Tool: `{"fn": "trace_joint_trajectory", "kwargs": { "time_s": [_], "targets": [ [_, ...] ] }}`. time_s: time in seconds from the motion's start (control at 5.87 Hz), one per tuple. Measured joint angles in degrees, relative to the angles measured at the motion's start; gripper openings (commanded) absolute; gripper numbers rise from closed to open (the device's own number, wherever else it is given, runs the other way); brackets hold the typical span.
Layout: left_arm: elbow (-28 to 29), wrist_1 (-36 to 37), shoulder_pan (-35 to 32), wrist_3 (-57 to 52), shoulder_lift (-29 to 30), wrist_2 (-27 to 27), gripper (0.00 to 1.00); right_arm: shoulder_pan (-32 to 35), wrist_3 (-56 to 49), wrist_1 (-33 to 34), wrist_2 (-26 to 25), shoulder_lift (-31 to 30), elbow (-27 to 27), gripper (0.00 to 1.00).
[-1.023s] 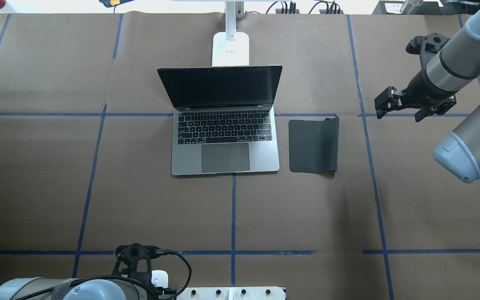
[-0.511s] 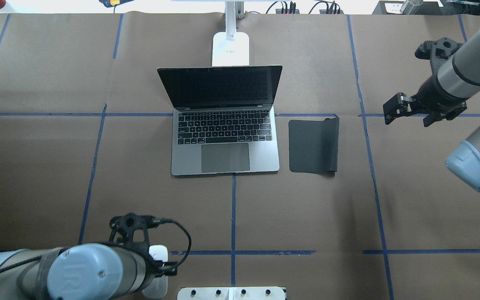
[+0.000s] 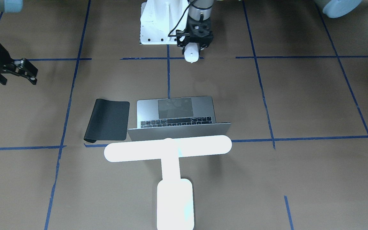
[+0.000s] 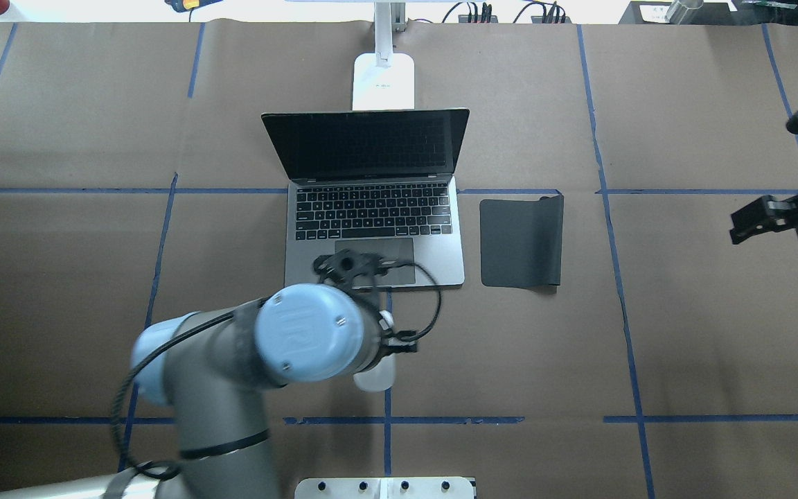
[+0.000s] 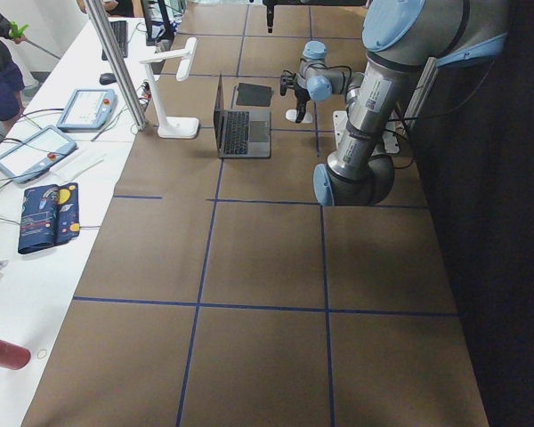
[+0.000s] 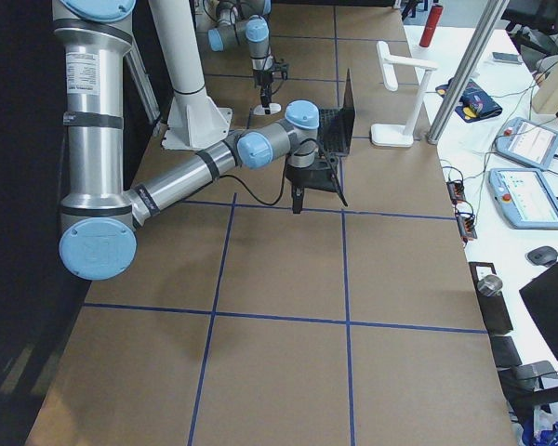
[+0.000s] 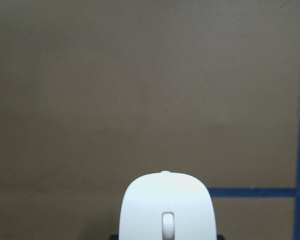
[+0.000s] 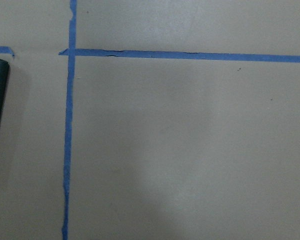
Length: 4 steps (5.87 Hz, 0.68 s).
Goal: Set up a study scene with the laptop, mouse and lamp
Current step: 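Carry the white mouse over the pad with the left gripper while the right withdraws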
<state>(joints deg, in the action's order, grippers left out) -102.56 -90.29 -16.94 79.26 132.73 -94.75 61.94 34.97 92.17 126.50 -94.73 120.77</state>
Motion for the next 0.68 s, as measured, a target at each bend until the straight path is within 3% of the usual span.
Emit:
{"fn": "trace_joint_trajectory", "kwargs": {
  "time_s": [0.51,0.68],
  "targets": [
    [27.73,-11.12,-2.81,-0.54,19.70,0.00,0.08,12.24,-17.14,-4.35,5.68,-8.99,-3.75,1.00],
    [34.96,-15.99,-3.67,-0.61,23.29,0.00,0.08,16.14,-23.35,-4.49,6.98,-9.89,-6.60,1.00]
  ]
}}
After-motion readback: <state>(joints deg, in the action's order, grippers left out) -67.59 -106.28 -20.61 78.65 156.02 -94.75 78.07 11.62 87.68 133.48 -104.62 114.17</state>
